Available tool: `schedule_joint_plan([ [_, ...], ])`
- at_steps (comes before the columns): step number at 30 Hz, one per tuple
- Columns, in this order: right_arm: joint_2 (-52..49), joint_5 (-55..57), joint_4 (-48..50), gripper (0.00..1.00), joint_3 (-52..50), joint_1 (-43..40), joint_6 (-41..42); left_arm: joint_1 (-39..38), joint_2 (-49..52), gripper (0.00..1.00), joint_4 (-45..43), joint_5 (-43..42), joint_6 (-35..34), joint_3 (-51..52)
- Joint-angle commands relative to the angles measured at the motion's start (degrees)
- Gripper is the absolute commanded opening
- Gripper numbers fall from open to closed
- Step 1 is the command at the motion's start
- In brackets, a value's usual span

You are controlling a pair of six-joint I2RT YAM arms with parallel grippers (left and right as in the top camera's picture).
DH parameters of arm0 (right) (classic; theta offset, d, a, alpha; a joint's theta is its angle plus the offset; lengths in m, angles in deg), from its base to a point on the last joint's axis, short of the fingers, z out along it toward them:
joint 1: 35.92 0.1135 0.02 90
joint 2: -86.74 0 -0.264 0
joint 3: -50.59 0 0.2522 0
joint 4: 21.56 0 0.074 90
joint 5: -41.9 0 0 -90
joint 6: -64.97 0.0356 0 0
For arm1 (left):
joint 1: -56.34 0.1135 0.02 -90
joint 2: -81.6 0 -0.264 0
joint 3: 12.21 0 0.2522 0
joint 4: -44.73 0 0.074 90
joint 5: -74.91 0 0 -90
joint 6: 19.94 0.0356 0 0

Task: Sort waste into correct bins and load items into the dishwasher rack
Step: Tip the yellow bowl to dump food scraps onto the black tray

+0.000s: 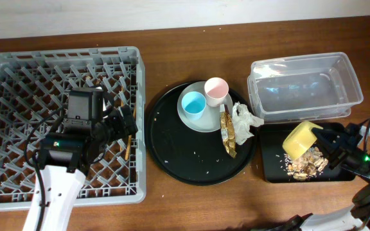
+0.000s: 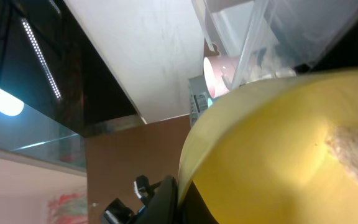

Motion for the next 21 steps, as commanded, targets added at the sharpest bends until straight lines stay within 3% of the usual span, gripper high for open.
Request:
schedule_joint_plan([
  [1,0.57,-3.72,1.88,0.04,0.44,-0.37,-4.15,0.2,-0.22,0.99,0.09,0.37,-0.33,-0.61],
  [13,0.57,-3.58,-4.76,0.04,4.61,0.0,-3.76,0.2,-0.22,0.99,0.09,0.37,-0.33,-0.61],
  [15,0.87,1.09,-7.78,0.04,10.8,1.6,-2.14,0.2,-0.24,0.99,0.09,0.37,-0.33,-0.61],
  [18,5.51,11.8,-7.78,0.04,24.37,7.13,8.41,0.2,-0.24,0.99,0.09,0.37,-0.33,-0.61],
  [21,12.15,22.21,-7.3,0.04,32.79,19.74,15.15,0.2,-0.22,0.99,0.11,0.37,-0.33,-0.61],
])
